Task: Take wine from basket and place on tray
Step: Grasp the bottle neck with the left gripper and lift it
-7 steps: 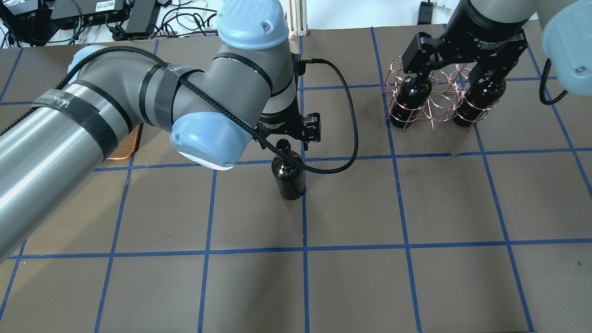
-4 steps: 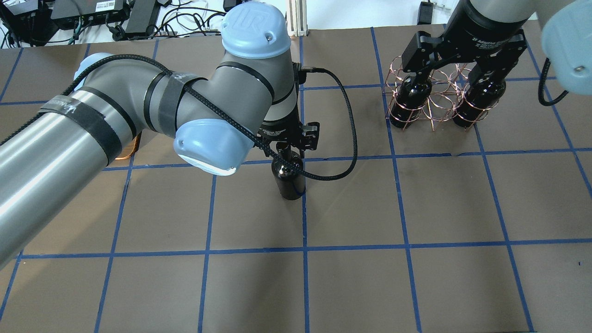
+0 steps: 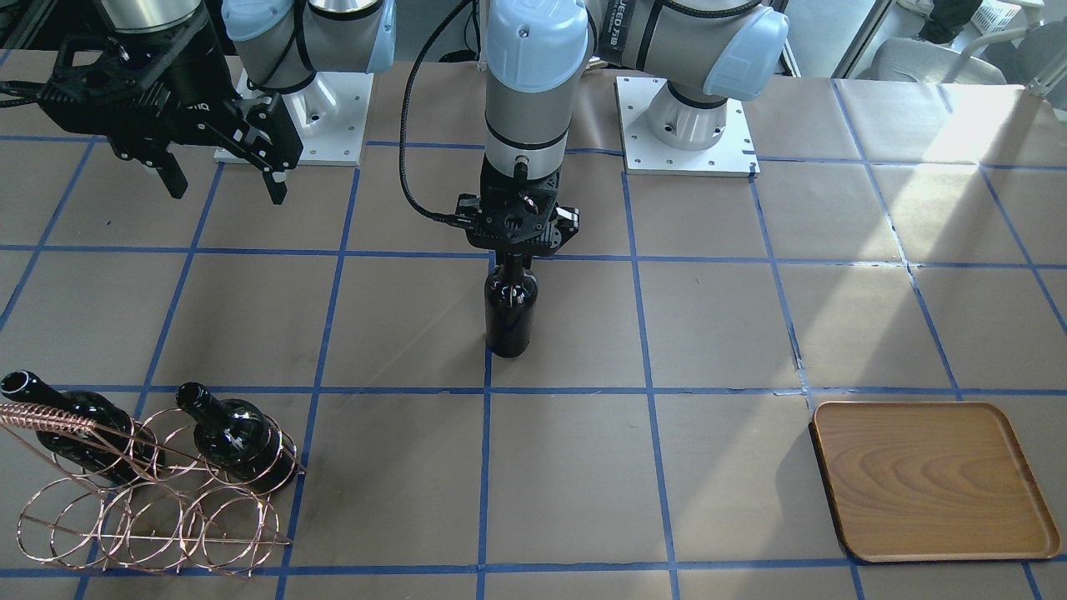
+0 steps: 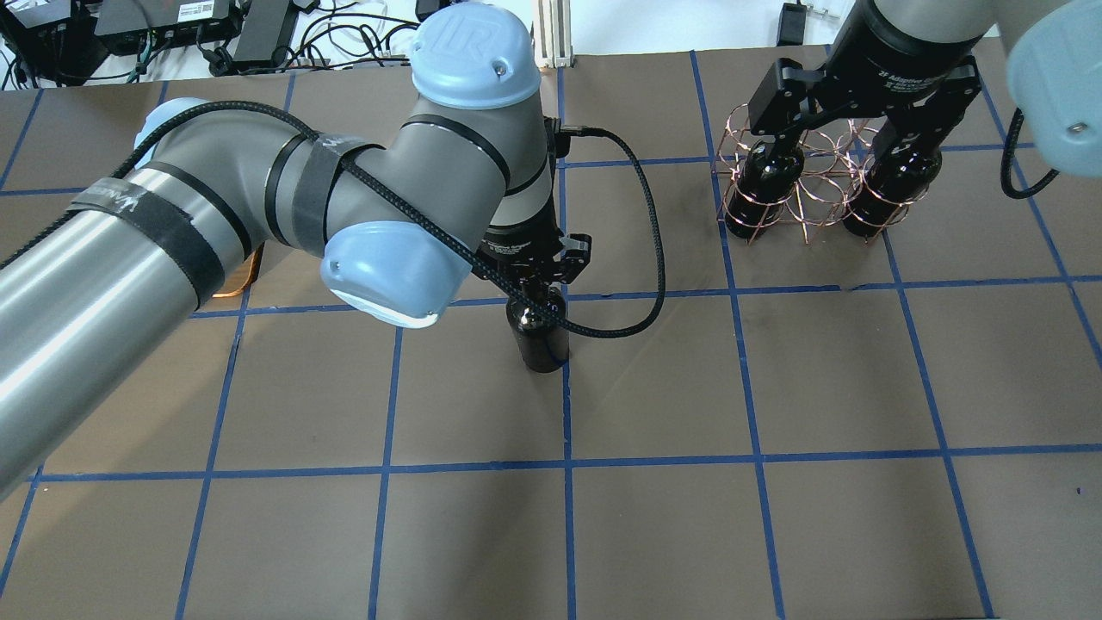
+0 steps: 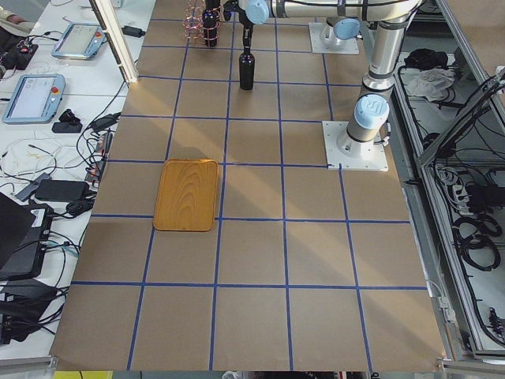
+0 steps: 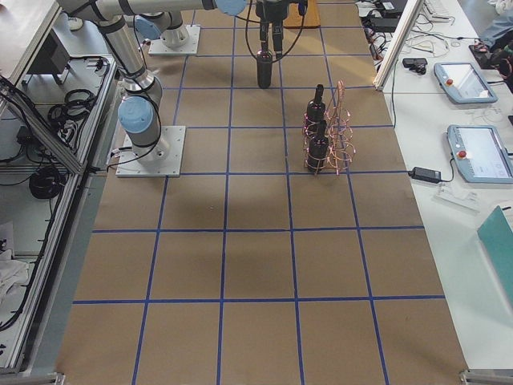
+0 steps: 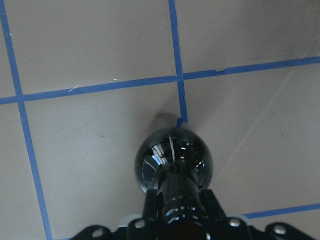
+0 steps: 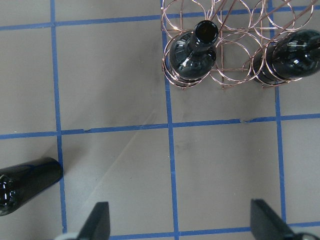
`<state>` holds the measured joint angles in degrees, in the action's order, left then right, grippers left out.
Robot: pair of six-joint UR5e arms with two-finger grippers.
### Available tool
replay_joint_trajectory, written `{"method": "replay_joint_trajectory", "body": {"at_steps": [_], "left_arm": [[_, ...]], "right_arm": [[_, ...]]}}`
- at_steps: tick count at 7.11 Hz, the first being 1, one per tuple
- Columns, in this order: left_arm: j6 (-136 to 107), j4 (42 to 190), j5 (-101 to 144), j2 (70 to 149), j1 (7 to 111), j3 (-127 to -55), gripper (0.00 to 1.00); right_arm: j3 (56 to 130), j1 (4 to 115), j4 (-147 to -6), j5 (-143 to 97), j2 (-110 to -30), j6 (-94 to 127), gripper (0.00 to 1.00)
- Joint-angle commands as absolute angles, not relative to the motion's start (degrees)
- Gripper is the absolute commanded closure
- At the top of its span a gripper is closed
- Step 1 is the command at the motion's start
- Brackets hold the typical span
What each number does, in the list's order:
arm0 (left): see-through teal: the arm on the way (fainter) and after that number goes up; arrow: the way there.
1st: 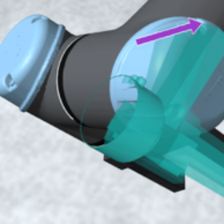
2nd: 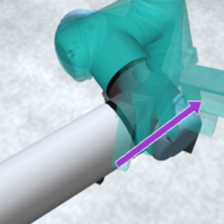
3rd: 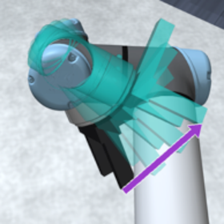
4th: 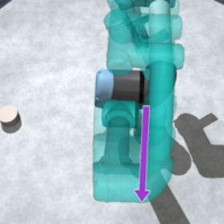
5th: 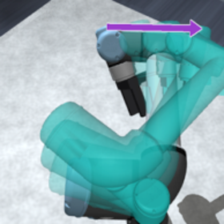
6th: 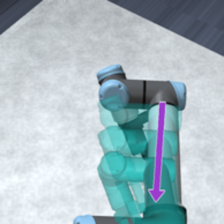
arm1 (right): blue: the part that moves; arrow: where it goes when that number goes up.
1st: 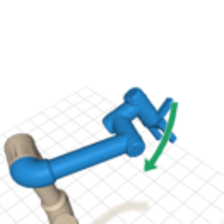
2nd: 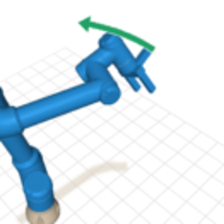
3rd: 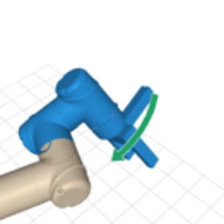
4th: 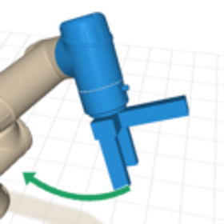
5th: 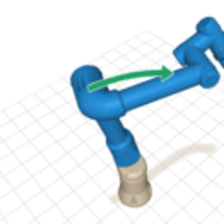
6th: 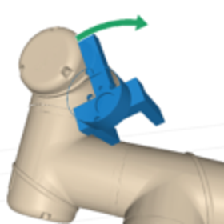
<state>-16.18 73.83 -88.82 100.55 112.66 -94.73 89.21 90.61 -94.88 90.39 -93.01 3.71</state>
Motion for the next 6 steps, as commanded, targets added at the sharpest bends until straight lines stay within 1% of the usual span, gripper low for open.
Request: {"method": "replay_joint_trajectory", "body": {"at_steps": [1,2,3,5,6], "left_arm": [[-16.1,74.0,-88.9,100.5,112.6,-94.1,1.0],[-16.0,74.1,-89.5,99.9,112.0,-93.5,1.0],[-15.5,74.8,-89.8,99.3,110.2,-91.3,1.0],[-7.4,81.6,-89.4,100.1,102.3,-83.7,1.0],[-2.9,82.3,-88.8,100.1,97.3,-82.6,1.0]], "right_arm": [[89.2,90.6,-94.8,90.5,-93.0,3.7,0.0],[89.2,90.6,-94.9,90.5,-93.0,3.7,0.0],[89.3,90.6,-94.7,90.6,-93.0,3.7,0.0],[89.2,90.6,-94.8,90.7,-93.0,3.7,0.0],[89.2,90.6,-94.8,90.7,-93.0,3.7,0.0]]}}
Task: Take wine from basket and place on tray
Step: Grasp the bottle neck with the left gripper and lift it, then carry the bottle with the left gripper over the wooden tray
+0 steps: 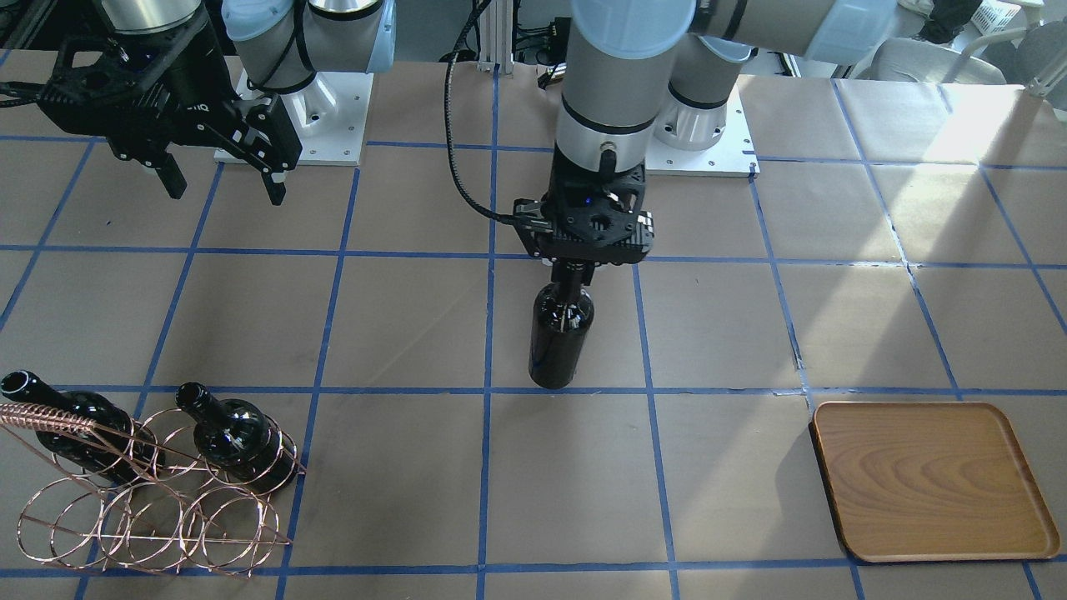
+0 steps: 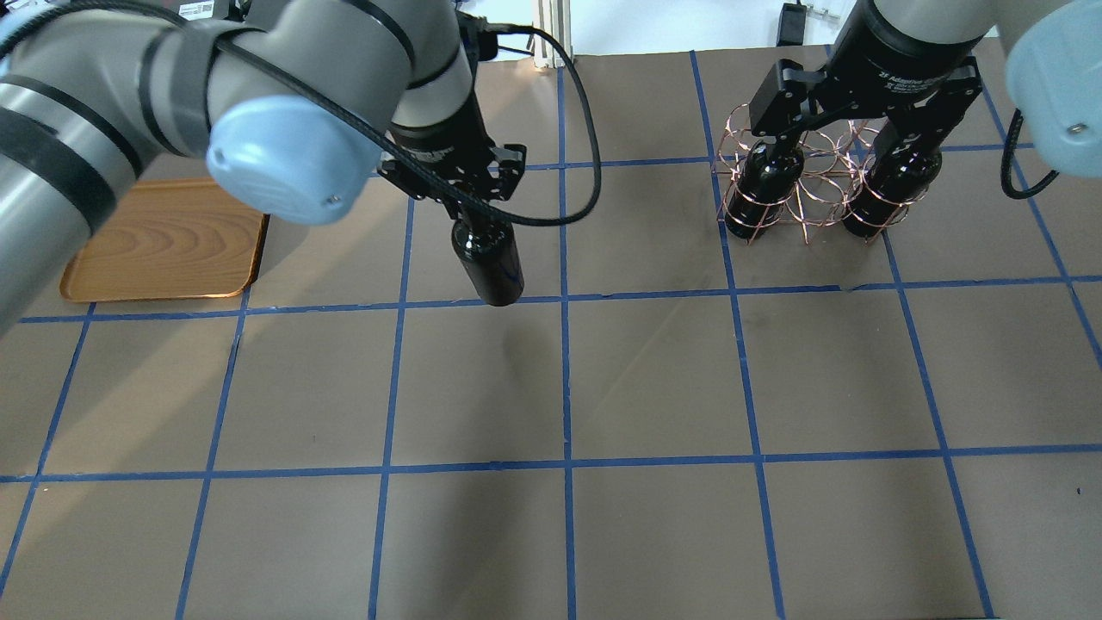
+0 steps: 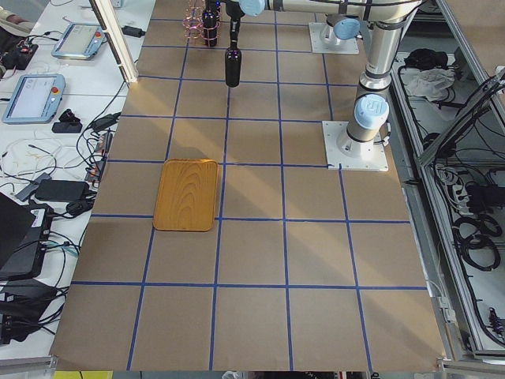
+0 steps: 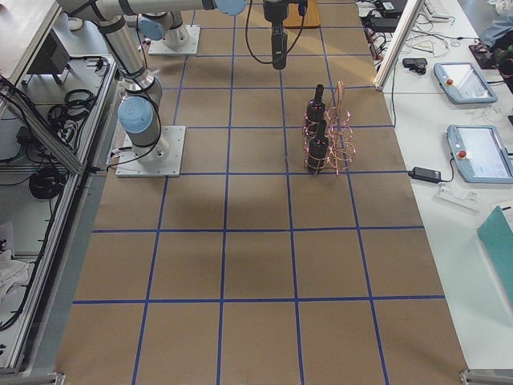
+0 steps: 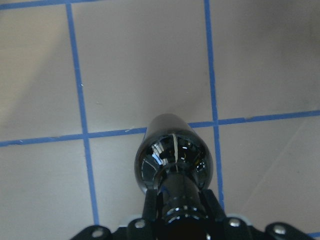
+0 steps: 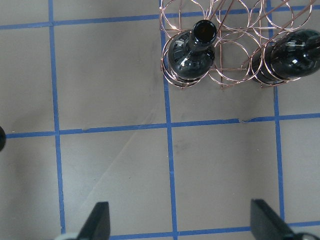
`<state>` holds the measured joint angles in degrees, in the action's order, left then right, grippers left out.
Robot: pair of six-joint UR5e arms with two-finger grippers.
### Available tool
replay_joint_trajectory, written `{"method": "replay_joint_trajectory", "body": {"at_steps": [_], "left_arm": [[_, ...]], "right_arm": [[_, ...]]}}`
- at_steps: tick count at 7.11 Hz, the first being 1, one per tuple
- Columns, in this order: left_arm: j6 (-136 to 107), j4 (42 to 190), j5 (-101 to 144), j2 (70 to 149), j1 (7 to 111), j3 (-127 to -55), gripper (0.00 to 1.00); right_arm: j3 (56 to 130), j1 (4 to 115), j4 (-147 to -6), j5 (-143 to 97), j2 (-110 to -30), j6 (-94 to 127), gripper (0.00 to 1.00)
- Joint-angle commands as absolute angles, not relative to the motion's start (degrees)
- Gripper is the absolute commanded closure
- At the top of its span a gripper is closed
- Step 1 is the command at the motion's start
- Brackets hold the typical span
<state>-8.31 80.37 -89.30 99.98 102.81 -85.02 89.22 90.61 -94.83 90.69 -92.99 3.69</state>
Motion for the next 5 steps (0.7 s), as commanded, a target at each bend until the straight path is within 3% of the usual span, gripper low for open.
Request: {"method": "replay_joint_trajectory", "body": {"at_steps": [1,5], "left_arm": [[1.5,82.5,-87.3,99.8,91.4,-82.5,1.0],[21.7,92.0,-86.7,103.9,74.1,-74.7,1.0]], "right_arm": [[89.2,90.6,-94.8,90.7,-93.0,3.7,0.0],[89.3,90.6,-94.7,90.8,-93.1,3.8,0.0]]}}
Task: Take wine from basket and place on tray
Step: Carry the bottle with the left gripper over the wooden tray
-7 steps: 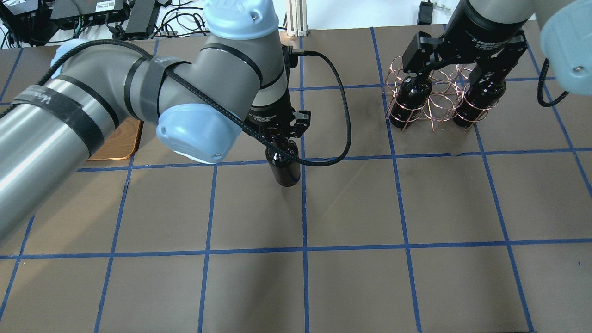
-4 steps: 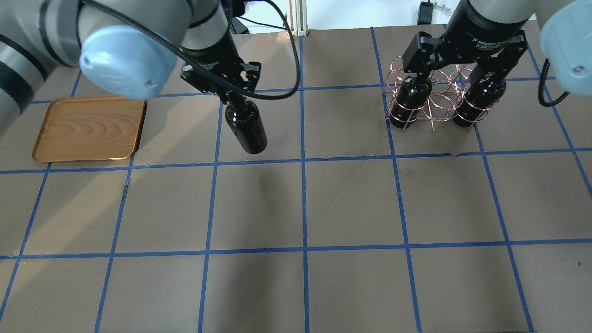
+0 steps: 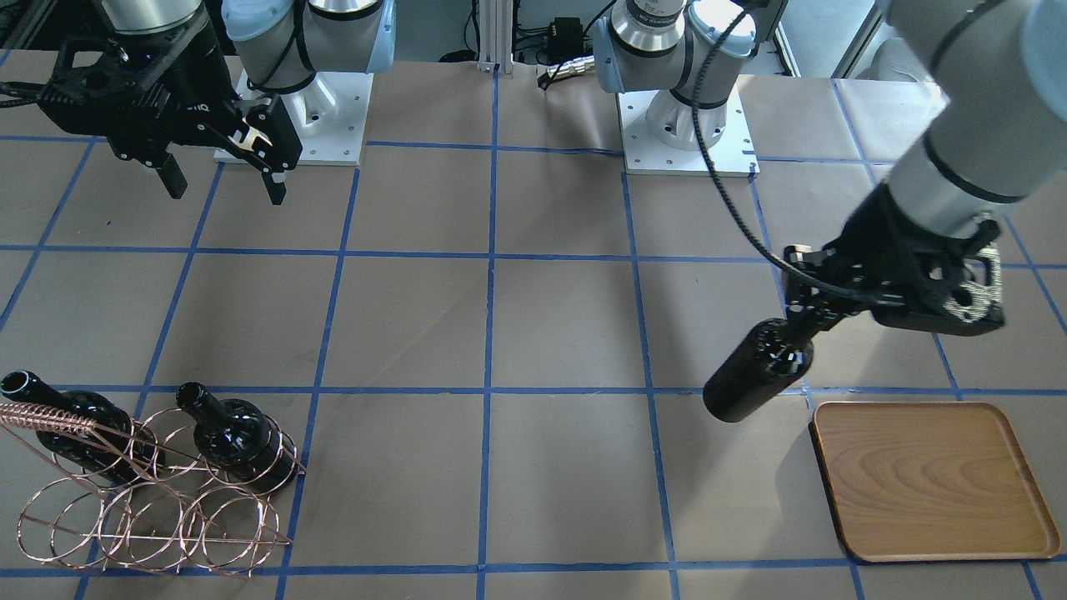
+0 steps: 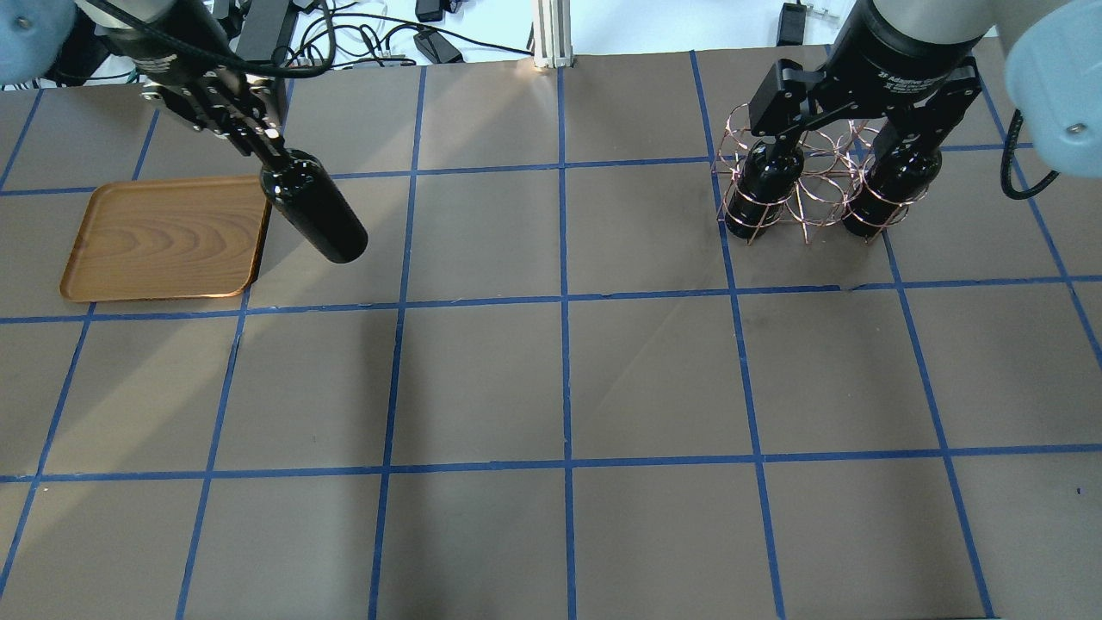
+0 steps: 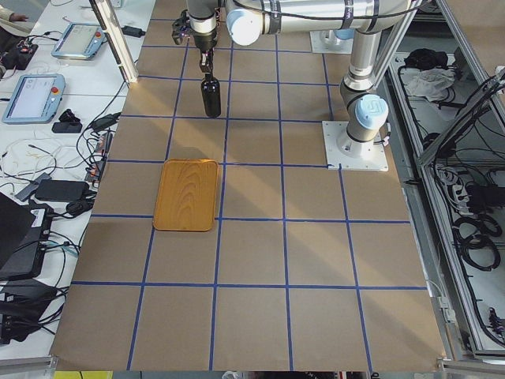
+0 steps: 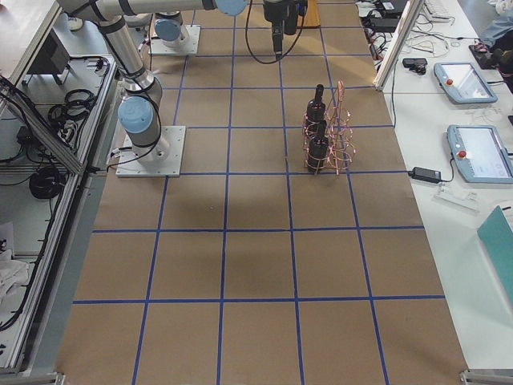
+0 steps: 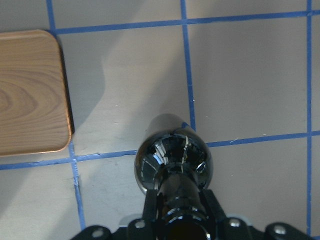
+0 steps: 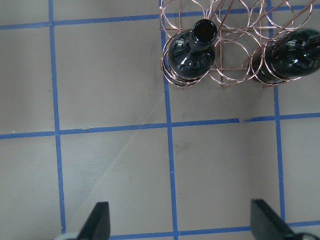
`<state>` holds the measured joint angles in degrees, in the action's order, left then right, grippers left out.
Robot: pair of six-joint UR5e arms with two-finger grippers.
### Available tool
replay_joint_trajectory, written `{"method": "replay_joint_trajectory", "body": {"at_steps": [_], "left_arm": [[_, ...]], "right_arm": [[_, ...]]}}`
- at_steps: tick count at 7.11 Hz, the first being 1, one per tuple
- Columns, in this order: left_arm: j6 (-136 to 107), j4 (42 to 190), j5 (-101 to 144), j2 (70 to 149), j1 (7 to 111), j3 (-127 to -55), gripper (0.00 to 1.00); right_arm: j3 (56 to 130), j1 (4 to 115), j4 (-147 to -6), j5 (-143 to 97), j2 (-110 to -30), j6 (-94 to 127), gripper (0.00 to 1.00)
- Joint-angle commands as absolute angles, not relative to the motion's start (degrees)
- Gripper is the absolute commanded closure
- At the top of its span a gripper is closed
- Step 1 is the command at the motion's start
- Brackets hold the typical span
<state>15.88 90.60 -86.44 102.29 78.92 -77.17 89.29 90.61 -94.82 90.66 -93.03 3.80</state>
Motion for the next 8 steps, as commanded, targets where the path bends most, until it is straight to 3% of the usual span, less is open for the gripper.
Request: {"method": "replay_joint_trajectory", "body": {"at_steps": [1,8], "left_arm": [[26.1,91.8,-87.7,105.2,71.0,-73.7,1.0],[42.1,82.5,-89.8,115.3,60.4,-69.5,1.0]], "right_arm": [[89.3,90.6,-94.7,90.9,-93.1,3.7,0.0],[89.3,90.6,-94.8,91.1,-93.2,3.6,0.0]]}}
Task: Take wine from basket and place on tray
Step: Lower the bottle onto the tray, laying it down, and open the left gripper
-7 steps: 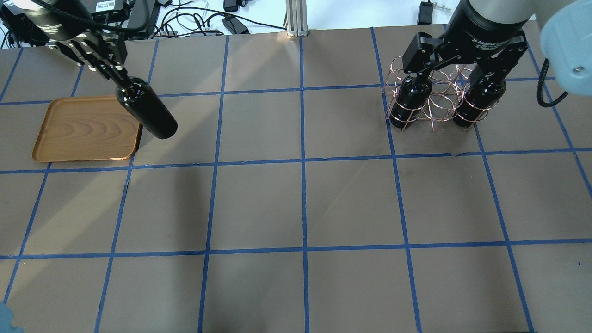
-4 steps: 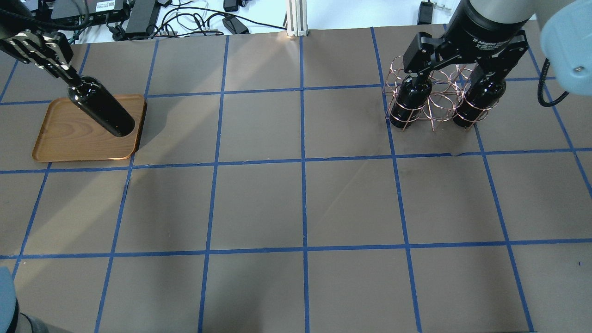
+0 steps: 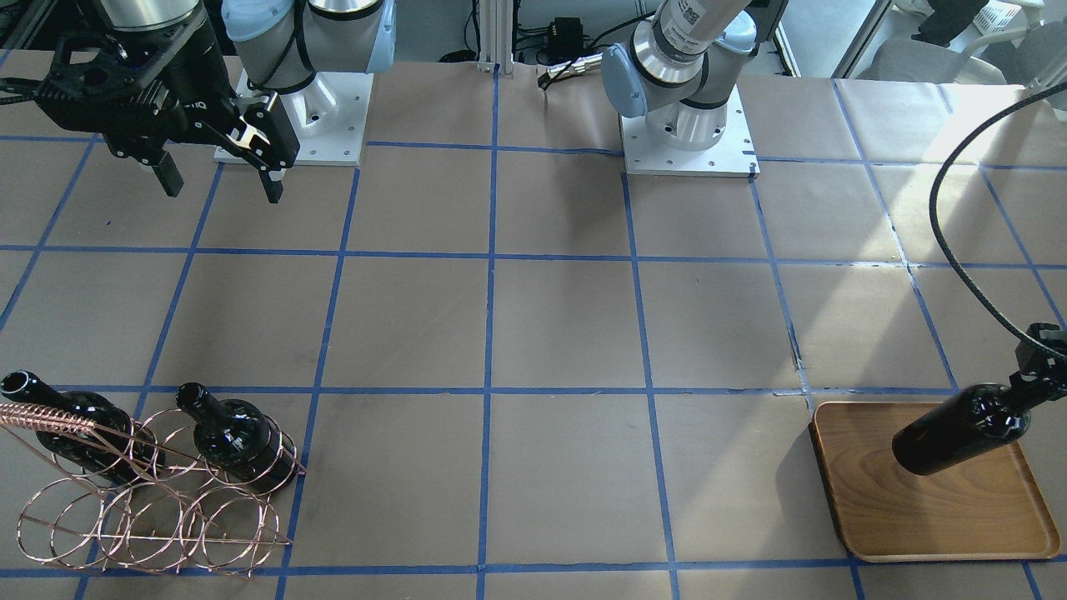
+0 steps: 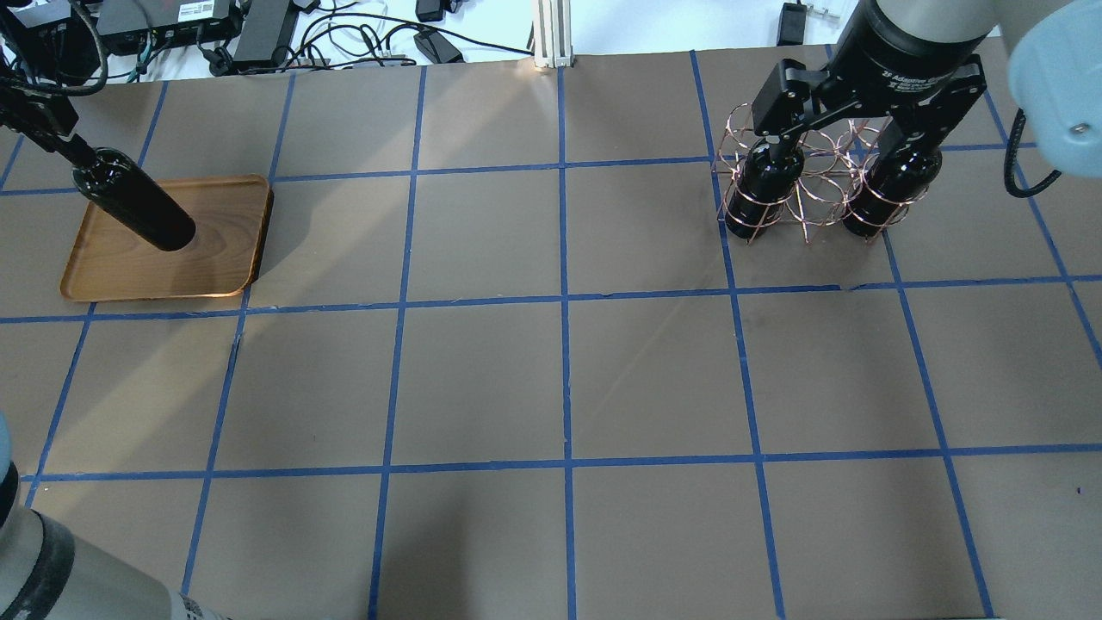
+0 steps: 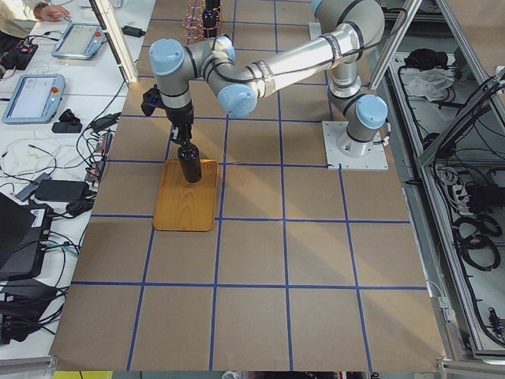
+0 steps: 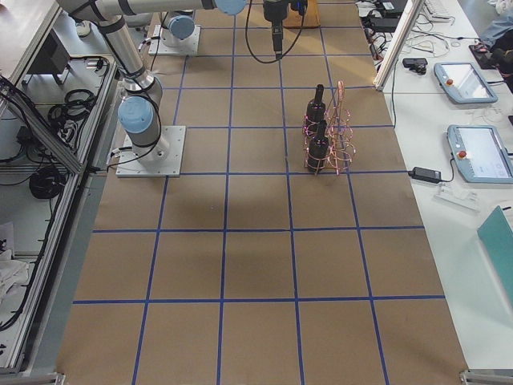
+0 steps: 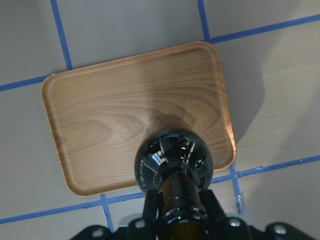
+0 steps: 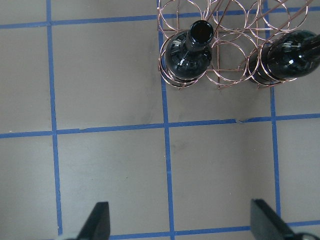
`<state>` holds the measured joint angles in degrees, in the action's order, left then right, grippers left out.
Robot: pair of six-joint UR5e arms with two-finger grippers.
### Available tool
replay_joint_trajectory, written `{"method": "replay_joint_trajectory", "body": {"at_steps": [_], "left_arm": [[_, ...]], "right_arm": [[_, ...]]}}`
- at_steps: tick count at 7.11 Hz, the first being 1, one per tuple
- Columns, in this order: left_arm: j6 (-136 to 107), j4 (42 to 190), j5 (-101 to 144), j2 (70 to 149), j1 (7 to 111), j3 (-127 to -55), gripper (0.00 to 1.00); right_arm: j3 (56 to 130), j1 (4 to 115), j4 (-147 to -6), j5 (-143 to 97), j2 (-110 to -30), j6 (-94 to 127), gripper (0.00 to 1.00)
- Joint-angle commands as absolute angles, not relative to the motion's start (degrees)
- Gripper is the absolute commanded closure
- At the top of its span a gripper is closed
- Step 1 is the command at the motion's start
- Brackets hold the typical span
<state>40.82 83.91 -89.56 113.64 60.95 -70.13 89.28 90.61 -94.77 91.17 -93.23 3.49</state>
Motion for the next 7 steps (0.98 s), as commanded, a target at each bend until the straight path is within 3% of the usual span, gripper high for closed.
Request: {"method": "replay_joint_trajectory", "body": {"at_steps": [1,3,4,5,6,7], "left_arm": [[42.8,80.8,-89.8,116.4,60.3,-69.5,1.0],[43.0,79.1,-89.9,117.8,59.7,-69.5,1.0],[43.1,79.1,-89.9,118.0,59.5,-69.5,0.89],[43.1,79.0,-89.8,118.0,59.5,-69.7,0.26],[43.1,79.0,-89.9,118.0,59.5,-69.7,0.02],[43.1,79.1,-90.0,117.1,59.5,-70.1,0.0]], "right_arm": [[89.3,90.6,-94.7,91.1,-93.3,3.5,0.0],[89.3,90.6,-94.7,90.9,-93.2,3.7,0.0],[89.3,90.6,-94.7,91.0,-93.2,3.8,0.0],[89.3,90.6,-94.7,90.9,-93.1,3.8,0.0],[89.3,90.6,-94.7,90.9,-93.1,3.9,0.0],[89.3,90.6,-94.7,90.9,-93.1,3.9,0.0]]}}
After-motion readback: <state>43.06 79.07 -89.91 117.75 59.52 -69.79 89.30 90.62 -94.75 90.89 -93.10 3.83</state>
